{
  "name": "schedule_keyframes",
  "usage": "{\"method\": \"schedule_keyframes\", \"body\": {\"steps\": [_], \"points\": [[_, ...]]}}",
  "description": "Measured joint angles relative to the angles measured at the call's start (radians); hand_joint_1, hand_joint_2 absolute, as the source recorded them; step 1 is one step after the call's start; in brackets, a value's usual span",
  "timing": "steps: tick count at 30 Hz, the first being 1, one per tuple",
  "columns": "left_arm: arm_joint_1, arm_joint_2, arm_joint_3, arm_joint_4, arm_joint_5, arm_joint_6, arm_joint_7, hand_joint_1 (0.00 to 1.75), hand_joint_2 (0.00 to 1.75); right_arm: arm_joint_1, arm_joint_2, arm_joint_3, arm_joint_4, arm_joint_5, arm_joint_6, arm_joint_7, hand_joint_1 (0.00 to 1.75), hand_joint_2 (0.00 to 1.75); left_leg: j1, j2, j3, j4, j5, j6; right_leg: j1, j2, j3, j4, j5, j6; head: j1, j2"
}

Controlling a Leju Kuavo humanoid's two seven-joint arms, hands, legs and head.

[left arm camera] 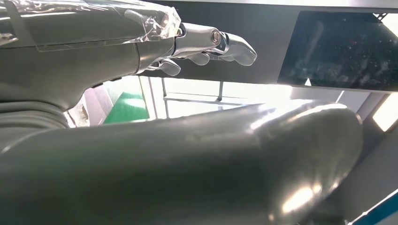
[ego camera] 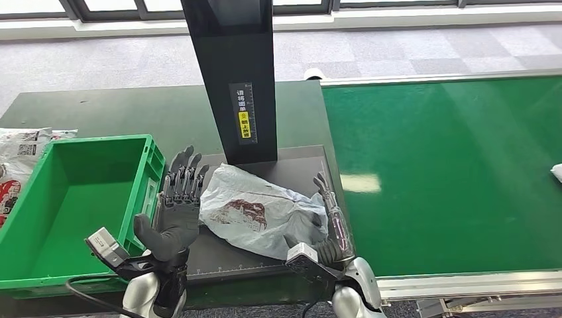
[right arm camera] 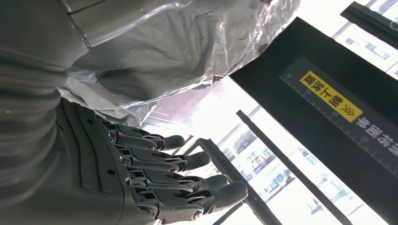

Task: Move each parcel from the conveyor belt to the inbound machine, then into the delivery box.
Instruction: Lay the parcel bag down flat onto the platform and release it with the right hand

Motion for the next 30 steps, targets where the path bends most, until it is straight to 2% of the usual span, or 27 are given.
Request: {"method": "schedule_keyframes", "body": {"steps": [6,8,12,16,19,23,27,30], "points": [[0.004,0.001,0.0,0.0,-0.016,0.019,0.0,0.0,0.0,0.037,0.0,-0.005,-0.07,-0.034,0.019,-0.021,0.0,1.75,0.0,0.0,0.0,0.0,0.0,0.0,0.0,0.0,0.0,0.0,0.0,0.0,0.0,0.0],[0.004,0.002,-0.002,0.005,-0.039,0.061,0.0,0.0,0.0,0.054,0.0,-0.007,-0.098,-0.058,0.009,-0.051,0.0,1.75,0.0,0.0,0.0,0.0,0.0,0.0,0.0,0.0,0.0,0.0,0.0,0.0,0.0,0.0],[-0.003,0.002,-0.019,0.045,-0.118,0.292,0.0,0.0,0.0,0.12,0.0,-0.01,-0.221,-0.114,-0.091,-0.147,0.0,1.75,0.0,0.0,0.0,0.0,0.0,0.0,0.0,0.0,0.0,0.0,0.0,0.0,0.0,0.0],[-0.032,0.005,-0.055,0.101,-0.286,0.535,0.039,0.0,0.0,0.172,-0.002,0.015,-0.352,-0.098,-0.22,-0.165,0.0,1.75,0.0,0.0,0.0,0.0,0.0,0.0,0.0,0.0,0.0,0.0,0.0,0.0,0.0,0.0],[-0.071,0.012,-0.095,0.154,-0.467,0.672,0.096,0.0,0.0,0.182,-0.002,0.058,-0.415,-0.057,-0.24,-0.167,0.0,1.75,0.0,0.001,0.0,0.0,0.0,0.0,0.0,0.0,0.0,0.0,0.0,0.0,0.0,0.0],[-0.136,0.027,-0.163,0.264,-0.672,0.679,0.187,0.0,0.0,0.176,-0.003,0.104,-0.464,-0.045,-0.246,-0.167,0.0,1.75,0.0,0.0,0.001,0.0,0.001,0.0,0.0,-0.001,0.001,0.0,0.001,0.0,0.0,0.0],[-0.196,0.038,-0.225,0.372,-0.812,0.671,0.227,0.0,0.0,0.174,-0.006,0.125,-0.487,-0.06,-0.247,-0.166,0.0,1.75,0.0,0.001,0.001,0.0,0.001,0.0,0.0,0.0,0.001,0.0,0.002,0.0,0.0,0.0],[-0.245,0.043,-0.27,0.457,-0.912,0.671,0.257,0.0,1.31,0.174,-0.01,0.133,-0.497,-0.073,-0.248,-0.166,0.0,1.75,0.0,0.001,0.001,0.0,0.001,0.0,0.0,0.0,0.001,0.0,0.002,0.0,0.0,0.0]]}}
